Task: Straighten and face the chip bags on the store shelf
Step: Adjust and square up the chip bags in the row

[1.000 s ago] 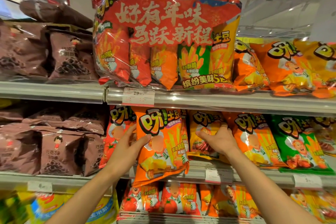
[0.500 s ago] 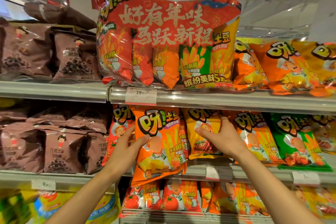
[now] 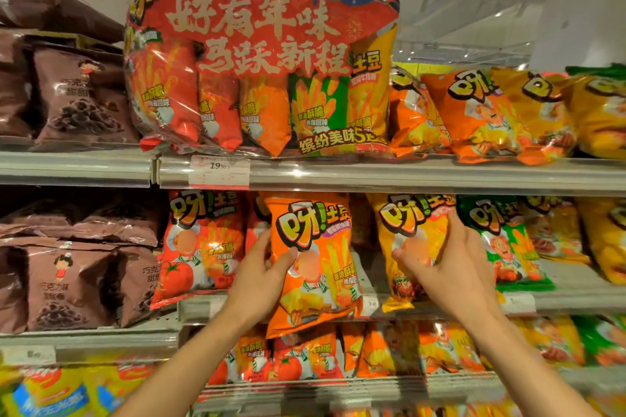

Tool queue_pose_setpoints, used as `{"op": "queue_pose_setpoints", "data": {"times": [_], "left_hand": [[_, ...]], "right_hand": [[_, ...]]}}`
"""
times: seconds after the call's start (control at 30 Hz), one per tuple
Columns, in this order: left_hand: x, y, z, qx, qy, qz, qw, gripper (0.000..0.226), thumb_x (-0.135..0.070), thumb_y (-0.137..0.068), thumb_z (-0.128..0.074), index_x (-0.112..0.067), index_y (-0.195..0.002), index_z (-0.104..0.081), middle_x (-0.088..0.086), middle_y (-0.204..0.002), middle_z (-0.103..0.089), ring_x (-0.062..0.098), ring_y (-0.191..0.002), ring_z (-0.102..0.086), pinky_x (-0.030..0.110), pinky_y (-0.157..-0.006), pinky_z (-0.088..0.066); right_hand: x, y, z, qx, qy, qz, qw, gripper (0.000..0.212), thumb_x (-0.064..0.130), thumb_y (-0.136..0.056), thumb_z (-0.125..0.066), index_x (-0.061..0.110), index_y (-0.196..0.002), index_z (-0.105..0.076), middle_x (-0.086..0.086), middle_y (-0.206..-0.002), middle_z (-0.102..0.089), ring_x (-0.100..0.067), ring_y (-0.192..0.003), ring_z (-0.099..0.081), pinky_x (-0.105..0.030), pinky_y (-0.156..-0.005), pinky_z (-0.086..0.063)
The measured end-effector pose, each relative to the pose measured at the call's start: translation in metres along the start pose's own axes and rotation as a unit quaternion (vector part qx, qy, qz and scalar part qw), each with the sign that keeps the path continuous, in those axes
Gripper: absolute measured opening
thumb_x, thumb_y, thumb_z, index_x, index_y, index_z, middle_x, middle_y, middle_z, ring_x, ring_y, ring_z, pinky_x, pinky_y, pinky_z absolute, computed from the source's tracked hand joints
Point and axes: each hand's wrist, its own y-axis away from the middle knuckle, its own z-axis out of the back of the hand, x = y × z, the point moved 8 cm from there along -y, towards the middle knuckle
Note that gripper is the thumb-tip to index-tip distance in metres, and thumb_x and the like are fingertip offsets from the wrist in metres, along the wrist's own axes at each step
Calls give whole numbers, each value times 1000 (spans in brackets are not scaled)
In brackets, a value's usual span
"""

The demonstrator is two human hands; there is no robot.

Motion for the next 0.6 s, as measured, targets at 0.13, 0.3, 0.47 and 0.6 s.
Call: {"op": "queue_pose_setpoints", "data": {"times": [0.13, 0.3, 0.47, 0.6], "left_hand": [[-11, -14, -31, -17, -16, -1, 1000, 40, -27, -98, -61, -31, -136, -49, -14, -130, -60, 6, -121, -56, 22, -98, -40], [-13, -40, -64, -41, -72, 19, 996, 52, -36, -100, -57, -22, -147, -39, -8, -132, -57, 17, -127, -52, 32, -102, -38], [-6, -65, -95, -35, -126, 41, 990, 60, -38, -100, -54, -18, -151, -31, 6, -149, -49, 26, -138, -44, 40, -113, -34], [5, -75, -115, -7, -194, 78, 978, 65, -37, -104, -43, -6, -155, -18, 18, -150, -45, 35, -137, -44, 46, -112, -38]], "right_hand": [[-31, -8, 8, -10, -6, -10, 1000, 111, 73, -72, -65, 16, -154, -17, -19, -140, -44, -37, -130, -40, -52, -100, -42], [-64, -22, 11, -3, -22, 1, 1000, 111, 73, -73, -64, 12, -154, -18, -20, -140, -44, -38, -129, -40, -51, -101, -42], [-90, -36, 16, 12, -43, 4, 999, 113, 75, -73, -61, 14, -156, -13, -19, -146, -39, -36, -134, -38, -48, -105, -38], [-102, -40, 15, 16, -46, 13, 999, 113, 79, -72, -57, 18, -156, -12, -16, -146, -39, -34, -135, -38, -48, -106, -38]]}}
